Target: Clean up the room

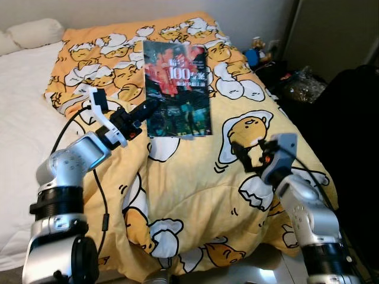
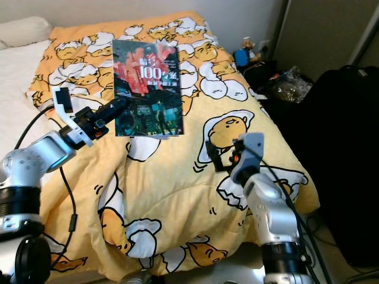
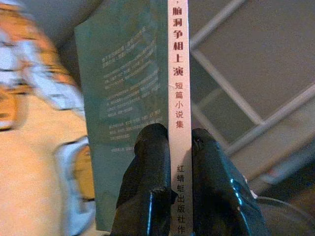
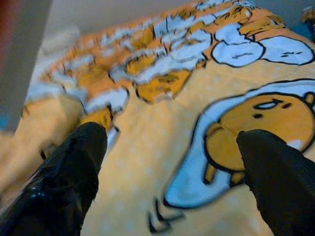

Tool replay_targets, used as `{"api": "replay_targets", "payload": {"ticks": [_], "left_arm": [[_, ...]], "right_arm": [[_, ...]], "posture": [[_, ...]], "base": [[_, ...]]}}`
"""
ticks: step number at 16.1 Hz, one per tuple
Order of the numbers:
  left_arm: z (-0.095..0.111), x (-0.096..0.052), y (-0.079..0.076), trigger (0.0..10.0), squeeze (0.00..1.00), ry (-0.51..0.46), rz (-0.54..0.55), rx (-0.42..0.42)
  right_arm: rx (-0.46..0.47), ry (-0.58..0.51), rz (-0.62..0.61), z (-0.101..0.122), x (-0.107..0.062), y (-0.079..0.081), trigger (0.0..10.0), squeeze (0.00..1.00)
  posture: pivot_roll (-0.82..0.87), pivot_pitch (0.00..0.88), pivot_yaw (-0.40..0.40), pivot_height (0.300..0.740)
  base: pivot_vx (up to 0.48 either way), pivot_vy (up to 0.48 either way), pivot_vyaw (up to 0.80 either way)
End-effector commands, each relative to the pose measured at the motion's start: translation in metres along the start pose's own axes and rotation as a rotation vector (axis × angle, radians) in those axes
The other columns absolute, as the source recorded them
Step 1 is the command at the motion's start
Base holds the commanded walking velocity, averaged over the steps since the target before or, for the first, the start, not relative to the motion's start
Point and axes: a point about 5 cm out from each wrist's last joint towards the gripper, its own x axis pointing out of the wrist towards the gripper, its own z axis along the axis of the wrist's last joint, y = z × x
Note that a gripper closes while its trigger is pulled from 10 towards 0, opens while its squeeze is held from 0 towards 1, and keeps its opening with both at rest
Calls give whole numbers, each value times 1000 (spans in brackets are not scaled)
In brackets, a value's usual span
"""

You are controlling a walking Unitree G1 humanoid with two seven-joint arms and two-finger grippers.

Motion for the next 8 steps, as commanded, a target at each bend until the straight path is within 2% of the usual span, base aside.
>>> {"api": "replay_targets", "payload": {"ticks": [1,2,3,7,8], "left_arm": [[14,3,-19,0,0,-38,-120,29],[11,4,-25,0,0,-18,-164,15],[9,5,-31,0,0,-7,-203,-2],[6,5,-40,0,0,-2,-252,-52],[3,6,-42,0,0,7,-257,-66]], "right_arm": [[45,-26,24,4,4,3,10000,0],[74,-25,27,4,11,4,10000,0],[61,0,24,-1,19,5,10000,0],[43,30,17,-4,35,13,10000,0],[59,12,55,0,43,23,10000,0]], "posture": [[49,0,122,740],[53,0,124,740],[56,0,125,740],[63,0,131,740],[65,0,132,740]], "base": [[0,0,0],[0,0,0],[0,0,0],[0,0,0],[0,0,0]]}}
